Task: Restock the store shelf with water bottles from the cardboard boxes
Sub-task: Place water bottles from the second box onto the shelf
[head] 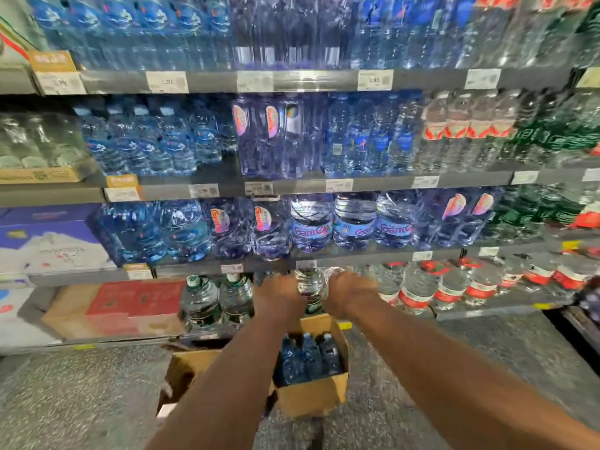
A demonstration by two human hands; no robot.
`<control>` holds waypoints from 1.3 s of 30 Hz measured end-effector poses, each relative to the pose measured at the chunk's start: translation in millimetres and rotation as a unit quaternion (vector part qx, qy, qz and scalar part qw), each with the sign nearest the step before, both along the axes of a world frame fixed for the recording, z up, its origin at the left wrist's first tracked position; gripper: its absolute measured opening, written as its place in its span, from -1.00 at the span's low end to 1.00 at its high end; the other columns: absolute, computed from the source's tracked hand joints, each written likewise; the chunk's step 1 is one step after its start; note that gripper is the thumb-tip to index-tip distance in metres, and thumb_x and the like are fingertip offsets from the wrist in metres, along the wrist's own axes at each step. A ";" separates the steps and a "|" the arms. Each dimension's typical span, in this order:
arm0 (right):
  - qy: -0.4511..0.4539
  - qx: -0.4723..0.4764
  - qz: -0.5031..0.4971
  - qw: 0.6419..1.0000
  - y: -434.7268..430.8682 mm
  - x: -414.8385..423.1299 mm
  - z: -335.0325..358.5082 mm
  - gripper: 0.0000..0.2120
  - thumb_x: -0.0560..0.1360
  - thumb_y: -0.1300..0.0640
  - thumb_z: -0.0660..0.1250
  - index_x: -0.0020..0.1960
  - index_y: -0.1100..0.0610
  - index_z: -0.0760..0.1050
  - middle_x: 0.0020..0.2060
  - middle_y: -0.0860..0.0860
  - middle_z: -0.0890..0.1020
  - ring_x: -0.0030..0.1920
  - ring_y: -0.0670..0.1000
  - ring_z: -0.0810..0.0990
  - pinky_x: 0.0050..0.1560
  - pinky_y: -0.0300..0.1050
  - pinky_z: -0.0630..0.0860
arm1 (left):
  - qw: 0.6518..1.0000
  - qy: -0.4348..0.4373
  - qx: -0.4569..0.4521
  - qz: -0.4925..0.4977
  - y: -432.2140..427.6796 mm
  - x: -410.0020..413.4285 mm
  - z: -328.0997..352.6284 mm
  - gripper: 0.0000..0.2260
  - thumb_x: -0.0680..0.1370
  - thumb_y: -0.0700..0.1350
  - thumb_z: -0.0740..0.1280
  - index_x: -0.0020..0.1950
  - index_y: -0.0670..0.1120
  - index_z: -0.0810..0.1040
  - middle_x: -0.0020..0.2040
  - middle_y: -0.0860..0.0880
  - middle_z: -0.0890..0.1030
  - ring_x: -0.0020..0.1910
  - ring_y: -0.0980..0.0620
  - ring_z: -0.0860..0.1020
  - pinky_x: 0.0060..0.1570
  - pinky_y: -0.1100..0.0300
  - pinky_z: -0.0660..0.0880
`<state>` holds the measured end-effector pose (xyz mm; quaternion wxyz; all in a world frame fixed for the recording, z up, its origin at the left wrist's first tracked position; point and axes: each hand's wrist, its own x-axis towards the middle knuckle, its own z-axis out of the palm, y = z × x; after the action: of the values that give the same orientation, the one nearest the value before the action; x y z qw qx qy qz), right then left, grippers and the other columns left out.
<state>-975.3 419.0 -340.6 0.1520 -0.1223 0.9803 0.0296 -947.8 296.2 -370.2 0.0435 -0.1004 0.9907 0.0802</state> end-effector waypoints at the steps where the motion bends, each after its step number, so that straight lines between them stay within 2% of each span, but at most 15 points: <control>1: -0.004 -0.009 0.005 1.000 3.0 -0.3 -7.3 -0.62 0.48 0.06 0.22 0.27 0.15 0.44 0.21 0.09 0.53 0.20 0.12 0.52 0.06 -0.06 0.47 | 1.000 -0.002 -0.013 0.000 1.1 1.2 -6.5 -0.80 0.50 -0.01 0.25 0.03 -0.07 0.56 0.00 -0.06 0.64 -0.01 -0.07 0.61 -0.15 0.15 0.40; 5: -0.048 -0.023 0.017 0.998 4.3 -5.0 -35.0 -0.75 0.45 0.11 0.24 0.10 0.14 0.53 0.08 0.07 0.60 0.07 0.11 0.59 -0.12 -0.12 0.42 | 0.999 -0.040 -0.026 0.009 -1.6 -0.5 -31.9 -0.76 0.50 0.02 0.26 0.06 -0.09 0.54 0.04 -0.07 0.61 0.03 -0.09 0.58 -0.18 0.14 0.36; 10: -0.072 -0.013 0.019 0.997 -4.2 -17.9 -64.0 -0.77 0.46 0.08 0.27 0.08 0.12 0.53 0.01 0.04 0.60 0.02 0.08 0.59 -0.15 -0.10 0.41 | 0.996 -0.082 0.004 0.018 -11.4 -13.0 -61.7 -0.81 0.52 -0.01 0.22 0.04 -0.05 0.52 -0.05 -0.03 0.58 -0.10 -0.05 0.52 -0.20 0.14 0.36; 14: -0.094 -0.027 -0.013 0.995 -6.9 -31.1 -83.2 -0.80 0.44 0.04 0.31 0.01 0.12 0.53 -0.16 0.01 0.56 -0.16 0.05 0.53 -0.21 -0.12 0.42 | 0.993 -0.114 0.004 0.010 -20.7 -29.0 -77.3 -0.85 0.52 -0.01 0.22 0.02 -0.03 0.46 -0.04 -0.02 0.57 -0.03 -0.06 0.54 -0.18 0.11 0.34; 18: -0.082 -0.026 -0.034 0.996 -9.5 -44.4 -103.5 -0.76 0.45 -0.03 0.32 0.02 0.09 0.53 -0.19 -0.01 0.51 -0.19 0.04 0.48 -0.24 -0.13 0.38 | 0.990 -0.137 0.011 -0.010 -26.9 -49.6 -88.5 -0.84 0.51 -0.07 0.25 0.03 -0.07 0.54 -0.06 -0.03 0.60 -0.07 -0.05 0.57 -0.14 0.13 0.47; 23: -0.104 -0.018 -0.045 0.993 -10.8 -66.8 -136.5 -0.75 0.47 0.00 0.23 0.08 0.07 0.52 -0.07 0.02 0.58 0.00 0.09 0.58 -0.06 -0.03 0.42 | 0.987 -0.159 0.008 -0.036 -25.1 -69.9 -112.0 -0.73 0.55 -0.01 0.23 0.19 -0.08 0.47 0.09 -0.07 0.56 0.07 -0.10 0.54 -0.01 0.04 0.52; 25: -0.113 -0.002 -0.031 0.993 -9.5 -79.0 -154.8 -0.73 0.50 -0.05 0.18 0.07 0.05 0.53 -0.02 0.02 0.61 0.03 0.10 0.58 -0.06 -0.04 0.39 | 0.986 -0.161 0.034 -0.034 -22.4 -78.5 -126.4 -0.73 0.53 -0.04 0.25 0.22 -0.05 0.46 0.12 -0.08 0.52 0.11 -0.12 0.52 -0.04 0.03 0.49; 28: -0.125 0.017 -0.022 0.992 -6.7 -101.8 -180.1 -0.72 0.50 -0.03 0.20 0.14 0.05 0.51 -0.04 0.02 0.59 0.03 0.10 0.57 -0.11 -0.05 0.40 | 0.982 -0.180 0.050 -0.003 -18.3 -93.0 -149.9 -0.77 0.53 -0.03 0.25 0.16 -0.04 0.48 0.01 -0.06 0.54 0.00 -0.10 0.56 -0.18 0.09 0.42; 30: -0.146 0.021 -0.006 0.989 -4.4 -117.2 -197.3 -0.69 0.47 0.03 0.21 0.18 0.08 0.48 -0.07 0.04 0.56 0.04 0.11 0.56 -0.01 0.00 0.45 | 0.976 -0.215 0.034 0.023 -15.7 -105.4 -164.8 -0.78 0.54 0.00 0.26 0.14 -0.05 0.48 -0.03 -0.05 0.55 -0.08 -0.08 0.55 -0.24 0.10 0.38; 32: -0.185 0.023 0.022 0.982 -0.5 -129.6 -216.7 -0.66 0.47 0.03 0.18 0.20 0.11 0.47 0.06 0.08 0.56 0.09 0.13 0.53 0.13 0.08 0.47 | 0.969 -0.244 0.024 0.040 -11.9 -115.8 -179.9 -0.78 0.54 0.00 0.28 0.11 -0.09 0.51 -0.20 -0.02 0.51 -0.20 -0.04 0.52 -0.33 0.13 0.36; 33: -0.198 0.019 0.025 0.980 2.5 -135.7 -227.3 -0.64 0.47 0.02 0.17 0.21 0.12 0.47 0.12 0.09 0.55 0.11 0.14 0.53 0.11 0.05 0.50 | 0.967 -0.249 0.024 0.045 -9.7 -122.0 -188.1 -0.78 0.54 0.00 0.28 0.09 -0.10 0.52 -0.25 -0.01 0.47 -0.21 -0.04 0.52 -0.35 0.14 0.37; 34: -0.209 0.015 0.021 0.978 6.6 -141.0 -238.6 -0.62 0.47 0.01 0.17 0.23 0.12 0.46 0.16 0.10 0.53 0.12 0.15 0.52 0.06 0.00 0.51 | 0.967 -0.249 0.029 0.049 -6.6 -128.1 -197.2 -0.77 0.53 -0.01 0.28 0.10 -0.12 0.52 -0.23 -0.01 0.47 -0.14 -0.06 0.54 -0.33 0.14 0.40; 36: -0.223 0.004 0.009 0.975 15.9 -148.7 -261.3 -0.58 0.46 0.03 0.19 0.30 0.10 0.40 0.19 0.13 0.51 0.09 0.15 0.53 -0.09 -0.07 0.49 | 0.966 -0.246 0.044 0.063 0.3 -138.5 -219.3 -0.75 0.54 -0.04 0.26 0.14 -0.14 0.49 0.00 -0.08 0.54 0.03 -0.12 0.54 -0.22 0.10 0.43; 38: -0.243 0.001 0.002 0.970 22.5 -151.5 -282.1 -0.58 0.46 0.07 0.22 0.29 0.12 0.39 0.12 0.14 0.54 0.03 0.15 0.57 -0.19 -0.10 0.43 | 0.964 -0.249 0.055 0.074 5.8 -142.8 -244.3 -0.72 0.54 -0.07 0.22 0.21 -0.13 0.47 0.23 -0.10 0.49 0.10 -0.13 0.53 -0.12 0.08 0.41; 39: -0.255 0.001 0.003 0.967 25.1 -151.5 -294.0 -0.64 0.44 0.09 0.23 0.22 0.13 0.44 0.04 0.12 0.58 -0.03 0.13 0.57 -0.22 -0.11 0.42 | 0.960 -0.258 0.064 0.085 6.7 -142.3 -257.4 -0.71 0.54 -0.08 0.22 0.23 -0.13 0.47 0.24 -0.11 0.50 0.10 -0.12 0.54 -0.11 0.09 0.40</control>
<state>-1126.8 444.1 -634.6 0.3970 -0.1283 0.9088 -0.0011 -1090.1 303.0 -627.7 0.2966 -0.1988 0.9266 0.1178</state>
